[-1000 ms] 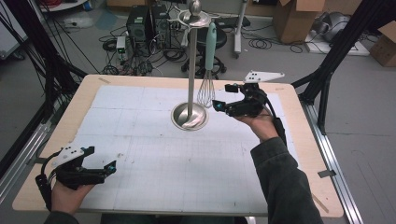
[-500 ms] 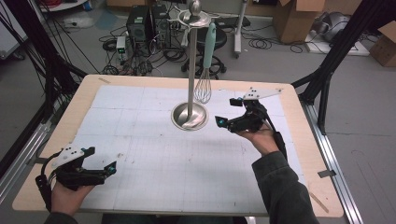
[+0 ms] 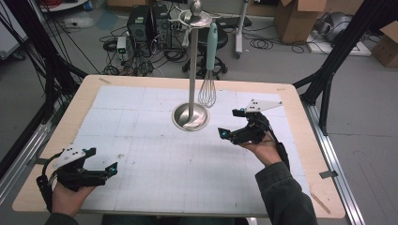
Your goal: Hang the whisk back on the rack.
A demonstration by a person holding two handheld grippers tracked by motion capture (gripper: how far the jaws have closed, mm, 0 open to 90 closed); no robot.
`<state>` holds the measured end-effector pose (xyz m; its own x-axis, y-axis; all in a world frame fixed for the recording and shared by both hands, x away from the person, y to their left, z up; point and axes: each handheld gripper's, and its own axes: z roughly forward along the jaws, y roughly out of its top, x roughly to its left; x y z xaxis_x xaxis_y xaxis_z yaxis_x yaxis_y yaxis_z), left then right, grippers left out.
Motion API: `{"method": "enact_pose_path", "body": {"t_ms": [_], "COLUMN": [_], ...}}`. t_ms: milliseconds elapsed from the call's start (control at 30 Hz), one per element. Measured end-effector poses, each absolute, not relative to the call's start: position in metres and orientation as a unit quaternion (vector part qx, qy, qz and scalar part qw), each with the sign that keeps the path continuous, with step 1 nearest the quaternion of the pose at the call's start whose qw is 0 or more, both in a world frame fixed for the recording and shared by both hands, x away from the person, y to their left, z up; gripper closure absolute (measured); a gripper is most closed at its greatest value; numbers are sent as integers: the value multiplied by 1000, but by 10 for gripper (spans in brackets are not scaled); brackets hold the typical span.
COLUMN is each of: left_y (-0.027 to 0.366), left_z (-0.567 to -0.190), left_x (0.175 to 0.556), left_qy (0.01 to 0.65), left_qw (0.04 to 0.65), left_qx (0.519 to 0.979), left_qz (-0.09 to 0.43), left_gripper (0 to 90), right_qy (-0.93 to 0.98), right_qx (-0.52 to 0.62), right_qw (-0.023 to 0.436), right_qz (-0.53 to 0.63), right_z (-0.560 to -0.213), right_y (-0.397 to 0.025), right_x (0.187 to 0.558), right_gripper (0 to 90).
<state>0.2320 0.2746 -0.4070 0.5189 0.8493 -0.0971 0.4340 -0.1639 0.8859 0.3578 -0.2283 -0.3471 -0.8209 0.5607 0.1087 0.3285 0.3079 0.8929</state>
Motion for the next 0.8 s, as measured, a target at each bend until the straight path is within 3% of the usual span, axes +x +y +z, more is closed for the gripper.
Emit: {"method": "enact_pose_path", "body": {"t_ms": [800], "left_y": [273], "left_z": [-407], "left_x": [232], "left_qy": [438], "left_qw": [472], "left_qx": [734], "left_qz": [218], "left_gripper": [17], "right_qy": [794], "right_qx": [302], "right_qw": [111], "right_qz": [515], "right_z": [-376], "right_y": [-261], "right_x": [324], "right_gripper": [4]}}
